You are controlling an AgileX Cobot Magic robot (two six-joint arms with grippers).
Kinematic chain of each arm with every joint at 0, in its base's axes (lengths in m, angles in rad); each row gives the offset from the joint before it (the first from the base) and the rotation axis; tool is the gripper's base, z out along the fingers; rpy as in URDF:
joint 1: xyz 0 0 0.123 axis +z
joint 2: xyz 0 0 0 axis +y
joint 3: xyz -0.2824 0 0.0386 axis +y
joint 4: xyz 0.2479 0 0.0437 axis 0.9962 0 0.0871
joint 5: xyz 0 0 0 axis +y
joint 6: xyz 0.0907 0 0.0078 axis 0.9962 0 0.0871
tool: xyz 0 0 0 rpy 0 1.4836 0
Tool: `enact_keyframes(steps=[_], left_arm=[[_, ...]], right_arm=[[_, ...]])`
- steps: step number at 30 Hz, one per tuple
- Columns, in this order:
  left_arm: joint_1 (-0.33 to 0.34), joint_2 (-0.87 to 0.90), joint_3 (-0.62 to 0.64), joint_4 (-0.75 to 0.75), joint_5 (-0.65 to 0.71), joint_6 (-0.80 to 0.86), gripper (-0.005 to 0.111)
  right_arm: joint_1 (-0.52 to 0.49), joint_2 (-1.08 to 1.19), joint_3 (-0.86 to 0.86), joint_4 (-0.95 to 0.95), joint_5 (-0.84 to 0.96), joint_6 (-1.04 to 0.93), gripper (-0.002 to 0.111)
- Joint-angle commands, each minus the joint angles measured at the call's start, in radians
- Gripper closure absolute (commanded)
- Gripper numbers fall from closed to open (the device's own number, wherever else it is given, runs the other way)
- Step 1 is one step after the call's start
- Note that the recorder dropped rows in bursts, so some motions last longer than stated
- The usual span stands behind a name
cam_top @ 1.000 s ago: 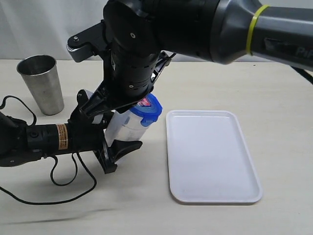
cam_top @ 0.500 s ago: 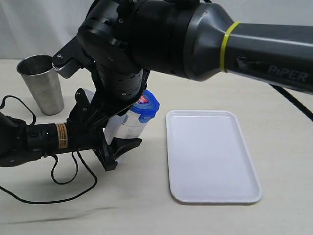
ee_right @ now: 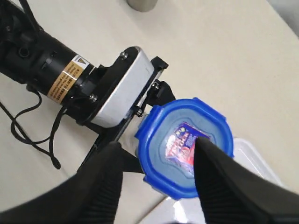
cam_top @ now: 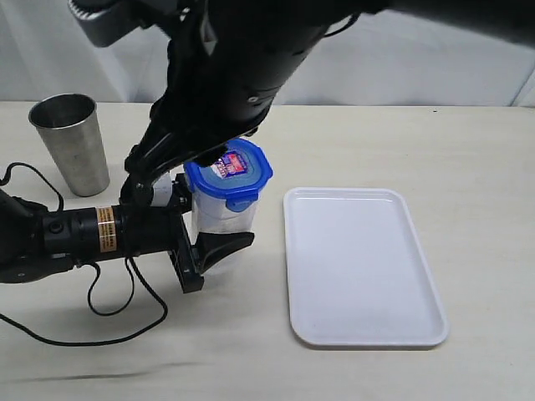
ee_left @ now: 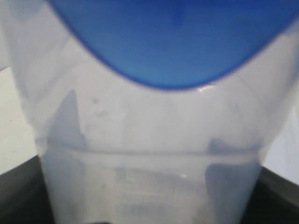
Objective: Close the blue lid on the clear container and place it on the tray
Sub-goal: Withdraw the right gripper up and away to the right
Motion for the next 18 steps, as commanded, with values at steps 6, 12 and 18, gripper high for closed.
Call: enact_keyframes(steps=[6,12,18], left_arm=[[-0.008,-0.014,-0.005,0.012,-0.067,0.005,0.107],[-0.008,-0.028,-0.005,0.017,-0.067,0.01,0.107],[-0.008,-0.047,-0.059,0.108,-0.067,-0.025,0.107]], right_arm=[[0.0,-0.382,0.301,-0.06,-0.127,0.054,0.084],[0.0,-0.658,0.562,-0.06,-0.309,0.087,0.104],[0.0,-0.906,0.769,-0.06,-0.51,0.107,0.104]])
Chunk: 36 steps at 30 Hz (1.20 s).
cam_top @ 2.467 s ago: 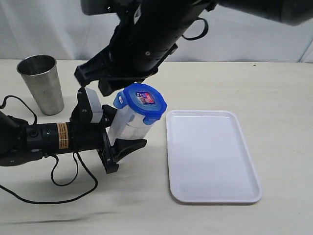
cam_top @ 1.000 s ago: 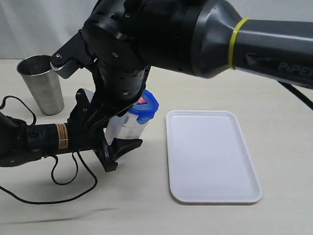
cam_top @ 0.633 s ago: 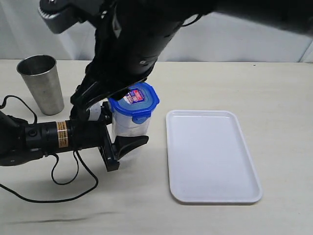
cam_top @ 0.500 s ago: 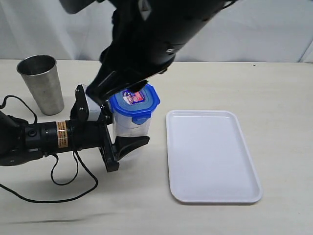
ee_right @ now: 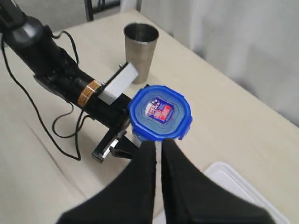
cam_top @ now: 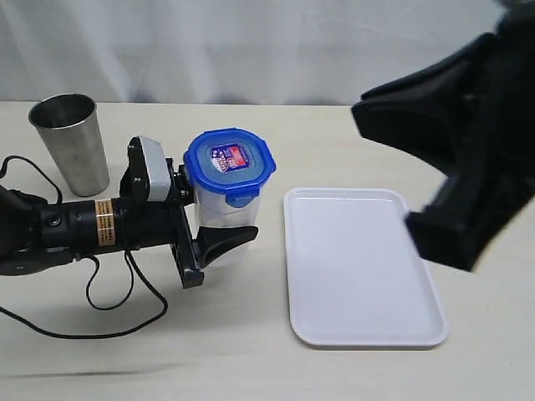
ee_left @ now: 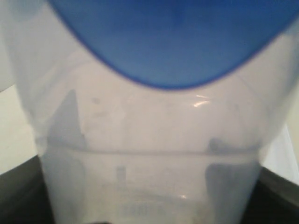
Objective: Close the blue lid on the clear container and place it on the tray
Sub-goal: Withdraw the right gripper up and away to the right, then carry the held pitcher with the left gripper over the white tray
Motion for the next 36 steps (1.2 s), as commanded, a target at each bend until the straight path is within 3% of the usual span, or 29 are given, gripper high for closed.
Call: enact_keyframes(steps=[1,9,15,25,30,36], left_arm=[[-0.008,-0.021,-0.061,0.107,-0.037,-0.049,0.107],[-0.008,-0.021,-0.236,0.277,-0.037,-0.382,0.107],[-0.047,-0.021,-0.338,0.325,-0.027,-0.488,0.107],[-0.251,-0.021,-0.481,0.411,0.666,-0.425,0.107],[-0.339,-0.021,-0.527,0.45,0.928,-0.262,0.107],[-0.444,-0.021,-0.556,0.468,1.259,0.061,0.107]], right_arm=[[0.0,-0.165,0.127,-0.008,-0.155,0.014,0.104],[0.0,-0.383,0.226,-0.004,-0.23,0.081,0.104],[0.0,-0.471,0.277,0.002,-0.246,0.125,0.104],[0.0,-0.499,0.285,0.002,-0.25,0.134,0.104],[0.0,-0.498,0.285,0.002,-0.248,0.134,0.104],[0.0,-0.498,0.285,0.002,-0.246,0.134,0.104]])
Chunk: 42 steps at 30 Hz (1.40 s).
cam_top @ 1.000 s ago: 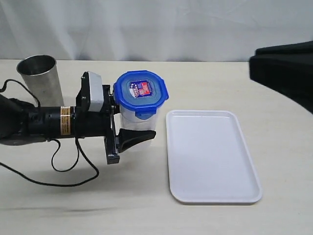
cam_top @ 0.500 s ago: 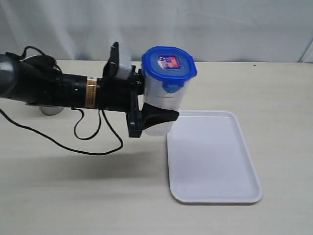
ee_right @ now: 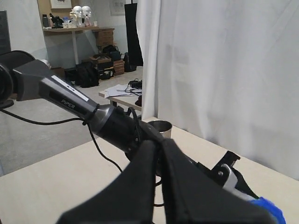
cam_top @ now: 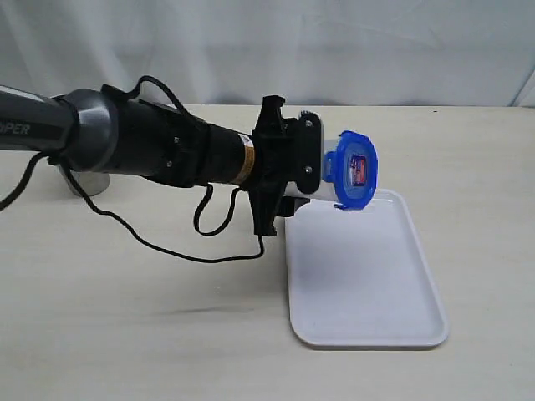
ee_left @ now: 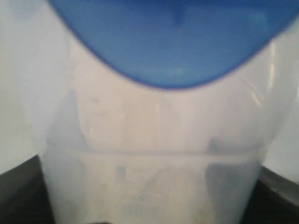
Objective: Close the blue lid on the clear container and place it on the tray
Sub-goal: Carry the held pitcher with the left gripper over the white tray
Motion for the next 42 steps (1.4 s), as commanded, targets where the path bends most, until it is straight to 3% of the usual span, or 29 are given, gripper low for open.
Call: enact_keyframes(steps=[1,10,17,28,37,42], left_arm=[[-0.074,-0.011,-0.022,0.028,0.245,0.243,0.107],[-0.185,-0.011,-0.022,0.278,0.579,0.316,0.107],[-0.264,-0.009,-0.022,0.278,0.767,0.425,0.107],[-0.286,-0.009,-0.022,0.278,0.747,0.467,0.107],[-0.289,-0.009,-0.022,0.278,0.637,0.461,0.107],[-0.289,-0.009,-0.022,0.214,0.489,0.291,0.107]], right_arm=[[0.0,-0.003,0.006,0.002,-0.007,0.006,0.104],[0.0,-0.003,0.006,-0.001,0.004,0.008,0.104],[0.0,-0.003,0.006,-0.001,0.006,0.008,0.104],[0.0,-0.003,0.006,-0.008,0.031,0.008,0.104],[0.0,-0.003,0.006,-0.008,0.031,0.008,0.104],[0.0,-0.003,0.006,-0.008,0.031,0.008,0.104]])
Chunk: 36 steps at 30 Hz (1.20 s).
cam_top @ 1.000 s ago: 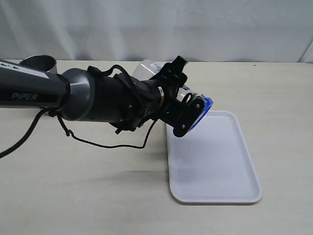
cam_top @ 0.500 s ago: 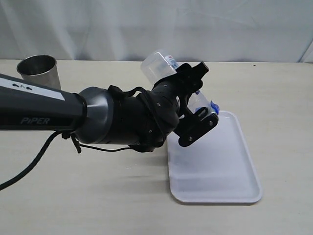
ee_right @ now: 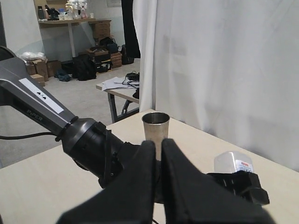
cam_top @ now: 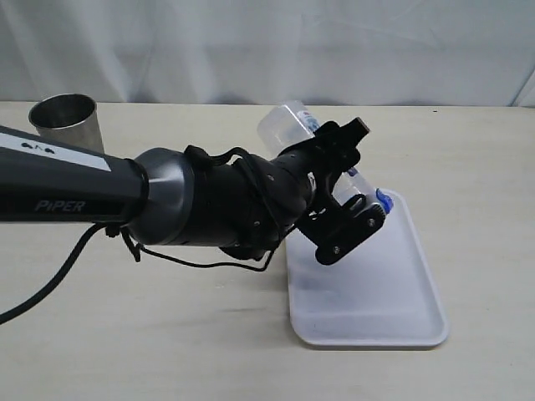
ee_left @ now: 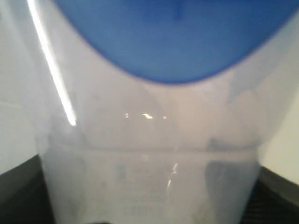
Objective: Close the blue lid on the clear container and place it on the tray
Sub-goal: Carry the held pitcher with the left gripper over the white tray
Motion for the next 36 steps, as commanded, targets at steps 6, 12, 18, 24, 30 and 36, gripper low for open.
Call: enact_keyframes(steps=[6,12,18,24,30,36], left_arm=[[0.061,-0.009,-0.012,-0.037,-0.556,-0.516,0.107],[0.176,0.034,-0.036,-0.318,-0.955,-0.66,0.107],[0.243,0.128,-0.041,-0.762,-1.374,-0.642,0.107],[0.243,0.259,-0.047,-1.029,-1.533,-0.587,0.107],[0.243,0.377,-0.116,-1.022,-1.546,-0.587,0.107],[0.243,0.429,-0.153,-0.998,-1.541,-0.591,0.107]], right_arm=[[0.0,-0.003,0.006,-0.008,0.001,0.003,0.104],[0.0,-0.003,0.006,-0.008,0.001,0.003,0.104],[0.0,-0.003,0.006,-0.008,0.001,0.003,0.104],[0.0,-0.003,0.006,-0.008,0.001,0.003,0.104],[0.0,-0.003,0.006,-0.008,0.005,0.003,0.104],[0.0,-0.003,0.006,-0.008,0.005,0.003,0.104]])
